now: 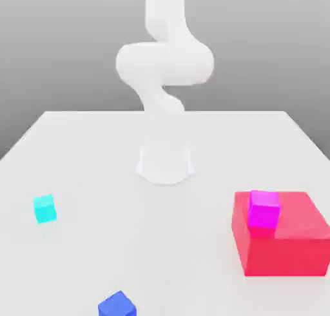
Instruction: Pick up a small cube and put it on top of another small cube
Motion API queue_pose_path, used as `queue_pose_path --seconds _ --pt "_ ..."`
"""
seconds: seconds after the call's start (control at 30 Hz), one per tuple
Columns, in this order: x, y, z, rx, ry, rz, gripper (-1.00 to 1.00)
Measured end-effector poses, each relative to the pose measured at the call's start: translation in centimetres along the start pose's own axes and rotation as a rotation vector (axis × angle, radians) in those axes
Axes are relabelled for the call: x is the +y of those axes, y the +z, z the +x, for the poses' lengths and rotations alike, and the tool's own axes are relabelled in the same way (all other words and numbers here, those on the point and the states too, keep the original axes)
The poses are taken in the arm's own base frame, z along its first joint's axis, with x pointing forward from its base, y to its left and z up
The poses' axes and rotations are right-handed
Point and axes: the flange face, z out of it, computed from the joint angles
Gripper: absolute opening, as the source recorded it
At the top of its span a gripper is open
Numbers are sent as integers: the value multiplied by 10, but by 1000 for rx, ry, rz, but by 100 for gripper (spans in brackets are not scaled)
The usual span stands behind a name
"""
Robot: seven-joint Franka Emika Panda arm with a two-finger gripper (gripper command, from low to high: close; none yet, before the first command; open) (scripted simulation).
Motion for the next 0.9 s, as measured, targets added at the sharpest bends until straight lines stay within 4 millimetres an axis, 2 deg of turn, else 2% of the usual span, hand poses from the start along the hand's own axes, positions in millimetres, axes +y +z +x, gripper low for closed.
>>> queue_pose_path --seconds 0.1,0.23,0.5,0.7,0.9 --pt "9 58 7 -98 -59 -17 0" --pt "24 132 7 -211 -133 -41 0" --pt "72 269 -19 -402 -281 -108 0" --pt "123 353 -52 -517 -403 -180 0" --pt "185 416 -86 -613 -541 -273 0"
